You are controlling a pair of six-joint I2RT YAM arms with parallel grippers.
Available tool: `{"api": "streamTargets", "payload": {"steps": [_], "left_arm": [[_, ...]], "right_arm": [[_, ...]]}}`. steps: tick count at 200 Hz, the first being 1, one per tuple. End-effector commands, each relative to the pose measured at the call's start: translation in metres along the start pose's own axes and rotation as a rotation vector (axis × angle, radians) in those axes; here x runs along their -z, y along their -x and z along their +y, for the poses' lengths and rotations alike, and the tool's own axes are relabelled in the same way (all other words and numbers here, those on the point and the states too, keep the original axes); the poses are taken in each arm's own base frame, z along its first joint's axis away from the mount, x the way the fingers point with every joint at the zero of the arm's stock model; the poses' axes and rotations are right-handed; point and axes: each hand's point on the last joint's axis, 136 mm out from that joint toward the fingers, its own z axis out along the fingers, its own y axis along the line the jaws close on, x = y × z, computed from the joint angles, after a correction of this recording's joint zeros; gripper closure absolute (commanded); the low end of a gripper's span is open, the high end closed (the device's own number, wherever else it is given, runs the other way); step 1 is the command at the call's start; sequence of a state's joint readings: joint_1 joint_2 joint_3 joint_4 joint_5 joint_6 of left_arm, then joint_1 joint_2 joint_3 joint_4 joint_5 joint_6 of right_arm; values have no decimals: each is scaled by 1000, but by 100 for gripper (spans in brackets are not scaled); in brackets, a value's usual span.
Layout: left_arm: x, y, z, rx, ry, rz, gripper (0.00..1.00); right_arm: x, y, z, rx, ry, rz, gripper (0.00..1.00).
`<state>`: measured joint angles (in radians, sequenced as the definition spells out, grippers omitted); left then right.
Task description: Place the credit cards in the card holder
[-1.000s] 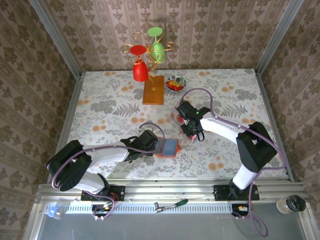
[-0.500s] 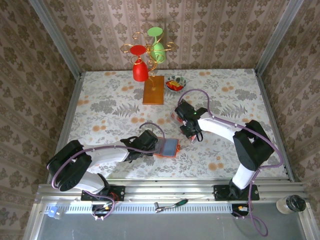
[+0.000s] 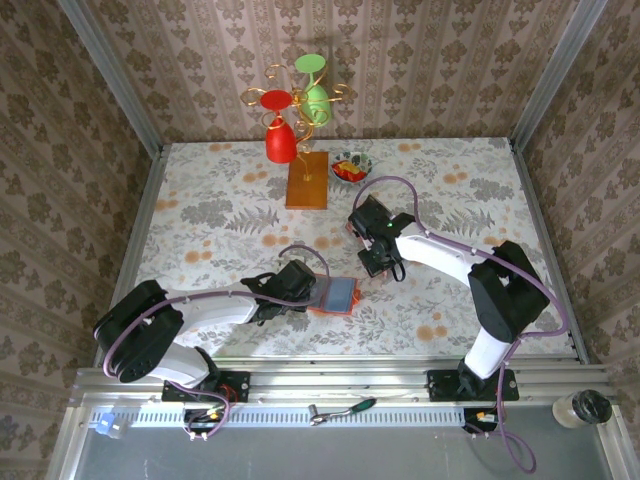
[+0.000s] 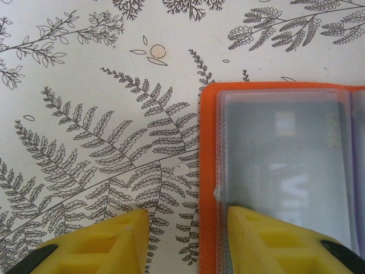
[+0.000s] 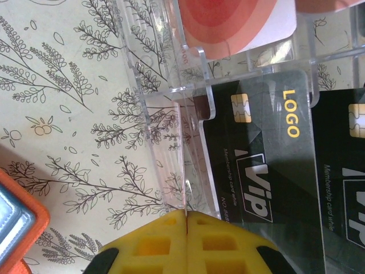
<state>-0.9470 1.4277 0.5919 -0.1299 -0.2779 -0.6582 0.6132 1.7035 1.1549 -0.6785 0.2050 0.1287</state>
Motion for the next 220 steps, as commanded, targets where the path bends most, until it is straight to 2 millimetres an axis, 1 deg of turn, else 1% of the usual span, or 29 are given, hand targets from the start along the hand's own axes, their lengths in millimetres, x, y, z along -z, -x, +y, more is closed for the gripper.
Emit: {"api": "streamTargets", "payload": {"steps": [1,22,50,73,98,120,131,134,146,180,220], "left_arm": [[2,3,-1,7,5,-9,58],[2,3,-1,9,6,-9,58],[3,2,0,12,8,-13,58],[5,4,2,17,11,-23,58],[6,3,4,18,17,-25,58],[7,3,5,20,19,-27,58],[7,2,6,23,19,-26,58],[7,2,5,23,19,-26,58],[8,2,6,23,19,-28,58],[10,1,6,28,16,-33,58],[11,0,7,29,13,-34,58]], "right_arm": [[14,2,2,11,33,-4,100],[31,9,10,-9,102,-41,100],[61,19,23,-63,214,-119,100],[79,25,41,-109,321,-170,100],[87,28,67,-160,425,-198,100],[85,27,93,-160,471,-192,100],[78,22,103,-159,477,-165,100],[77,27,106,-160,484,-181,100],[69,25,117,-154,489,-166,100],[42,17,136,-163,515,-106,100],[21,9,142,-157,500,-61,100]]}}
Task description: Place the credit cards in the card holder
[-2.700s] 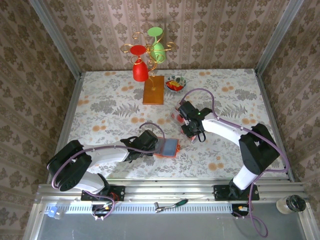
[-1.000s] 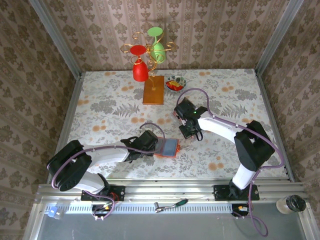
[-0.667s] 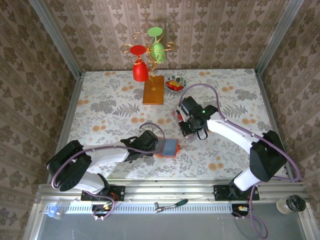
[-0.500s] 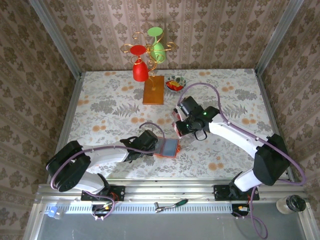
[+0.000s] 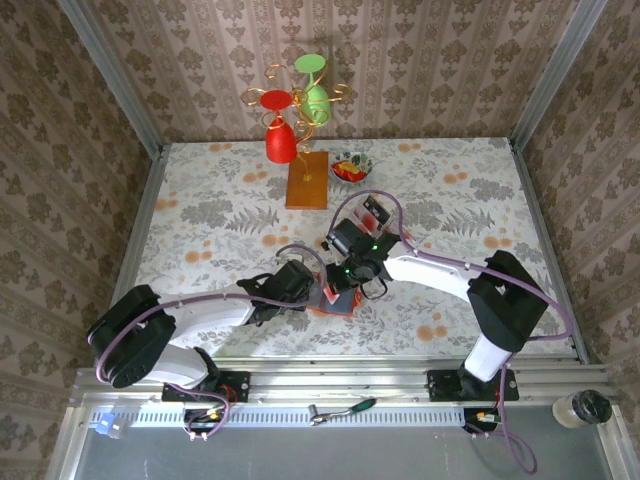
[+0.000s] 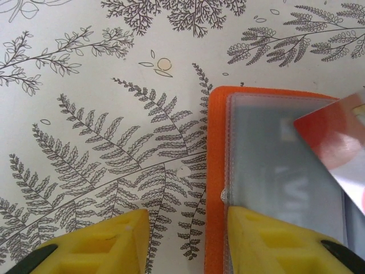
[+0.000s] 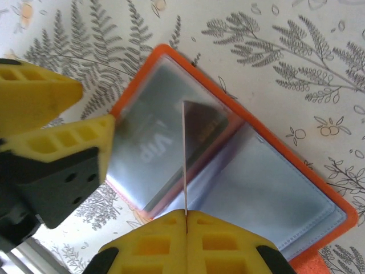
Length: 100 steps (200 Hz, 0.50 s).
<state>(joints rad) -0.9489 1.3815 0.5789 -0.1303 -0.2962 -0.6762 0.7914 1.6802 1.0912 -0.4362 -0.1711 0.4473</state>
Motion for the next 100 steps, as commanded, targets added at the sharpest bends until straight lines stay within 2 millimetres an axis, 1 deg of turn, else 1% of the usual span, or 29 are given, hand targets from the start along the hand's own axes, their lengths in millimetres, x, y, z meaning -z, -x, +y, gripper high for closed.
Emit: {"api": "streamTargets", "payload": {"steps": [1,26,54,75,100], "left_arm": [[3,-5,5,3,18,2,58],[4,-7,6,6,18,3,58],[8,-5,8,14,18,-11,58],[11,-4,14,21,50,-12,58],[10,-10,23,26,97,14,58]], "right_arm": [[-10,-3,4,-14,21,12,100],[-18,-8,-2,20,-10,46,100],[-23,-11,-6,52,-29,77,100],[-25,-12,-8,69,-35,89,100],[-26,-12,-7,89,-27,97,100]]}}
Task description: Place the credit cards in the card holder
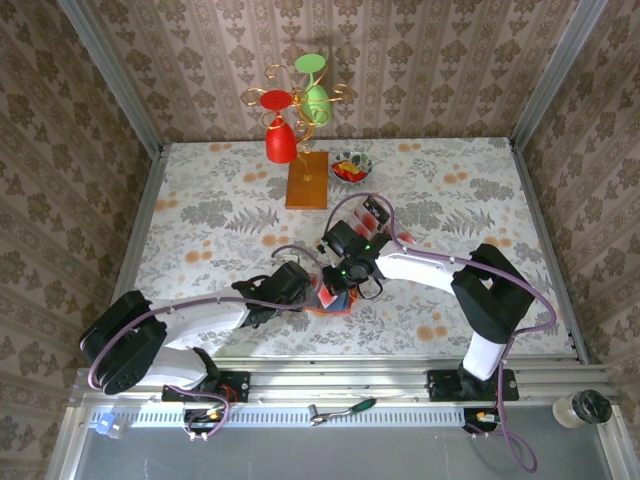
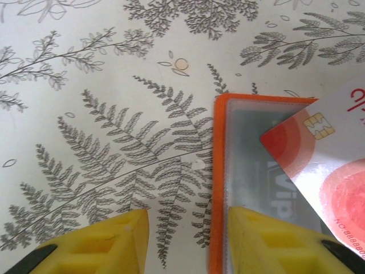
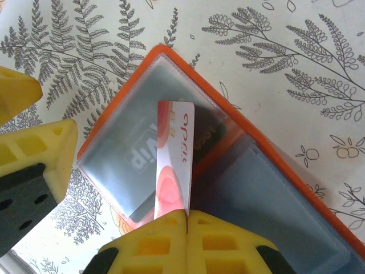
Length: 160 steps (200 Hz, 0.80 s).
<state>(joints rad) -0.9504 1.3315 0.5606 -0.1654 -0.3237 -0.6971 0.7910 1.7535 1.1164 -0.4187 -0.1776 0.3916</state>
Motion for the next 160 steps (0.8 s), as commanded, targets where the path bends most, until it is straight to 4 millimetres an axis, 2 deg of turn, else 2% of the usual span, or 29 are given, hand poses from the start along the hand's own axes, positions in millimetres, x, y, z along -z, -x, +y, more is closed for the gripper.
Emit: {"api": "streamTargets", "payload": {"steps": [1,47,88,122,160], "left_arm": [[2,-8,15,7,76,28,58],[-2,-21,26,14,131,71,58],[2,-26,39,41,180,72,58],[0,-26,35,30,173,85,58],[3,-16,19,26,108,47,58]], "right_arm": [[-7,-13,-5,38,-19,68,100],[-7,-16,-4,85,8,82,100],[-9,-18,-9,98,27,96,100],[-8,-18,-8,113,31,99,100],[-8,-20,-11,129,34,113,100]]}}
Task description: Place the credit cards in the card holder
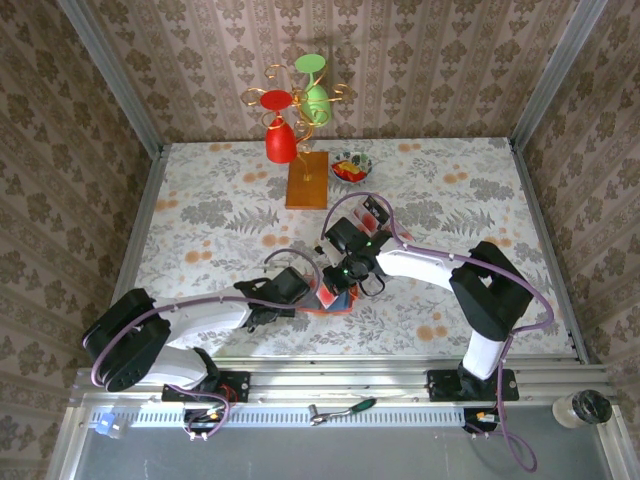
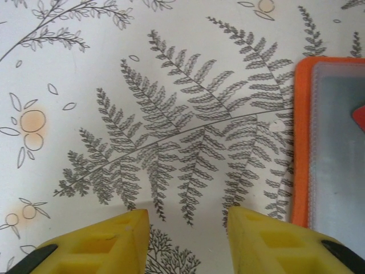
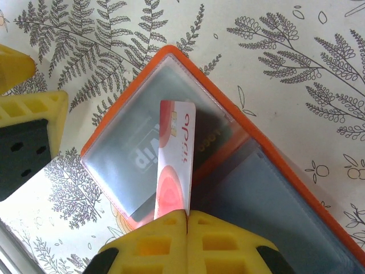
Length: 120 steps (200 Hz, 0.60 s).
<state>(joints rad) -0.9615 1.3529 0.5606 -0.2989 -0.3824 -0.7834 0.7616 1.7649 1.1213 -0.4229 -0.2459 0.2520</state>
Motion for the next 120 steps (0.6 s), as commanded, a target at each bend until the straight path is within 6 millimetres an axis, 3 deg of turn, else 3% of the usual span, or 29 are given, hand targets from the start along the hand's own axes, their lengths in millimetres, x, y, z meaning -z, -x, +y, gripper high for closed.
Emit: {"api": "streamTargets", "payload": {"steps": [1,61,120], "left_arm": [[5,7,-7,5,-27,-28,58],[12,26,-34,-25,-109,-66,58],[4,30,-44,-64,-121,-65,57]], "right_arm": [[-8,-21,-9,16,-13,92,100],[-7,-22,-14,16,-7,98,100],[-5,-22,-16,9,-11,100,100]]}}
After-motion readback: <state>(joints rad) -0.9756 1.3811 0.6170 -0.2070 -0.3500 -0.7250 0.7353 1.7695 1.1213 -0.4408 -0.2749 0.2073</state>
